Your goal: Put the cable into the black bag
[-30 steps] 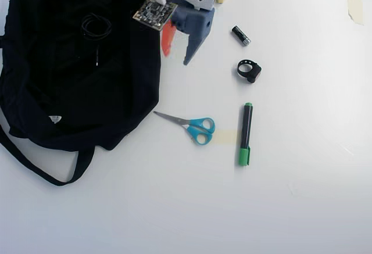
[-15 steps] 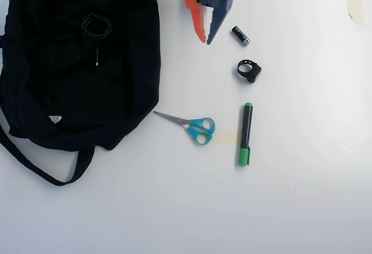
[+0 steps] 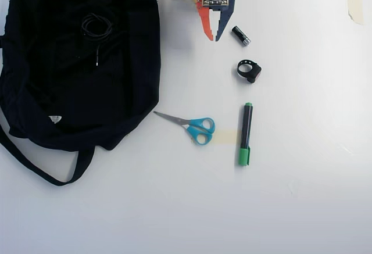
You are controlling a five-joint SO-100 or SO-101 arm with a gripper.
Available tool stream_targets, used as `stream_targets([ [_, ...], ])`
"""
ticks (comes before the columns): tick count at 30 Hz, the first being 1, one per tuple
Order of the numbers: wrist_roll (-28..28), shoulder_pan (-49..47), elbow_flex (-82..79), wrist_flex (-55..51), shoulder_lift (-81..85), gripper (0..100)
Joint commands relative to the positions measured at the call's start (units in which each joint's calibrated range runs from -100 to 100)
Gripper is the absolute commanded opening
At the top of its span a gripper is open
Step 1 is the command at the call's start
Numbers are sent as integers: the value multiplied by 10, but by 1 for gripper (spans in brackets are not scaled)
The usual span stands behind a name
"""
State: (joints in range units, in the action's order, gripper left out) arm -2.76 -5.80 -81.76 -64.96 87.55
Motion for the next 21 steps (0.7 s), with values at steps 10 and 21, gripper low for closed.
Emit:
stream_targets([
  [10,7,-23,-155,2,121,2],
  [21,10,-23,-175,-50,121,2],
])
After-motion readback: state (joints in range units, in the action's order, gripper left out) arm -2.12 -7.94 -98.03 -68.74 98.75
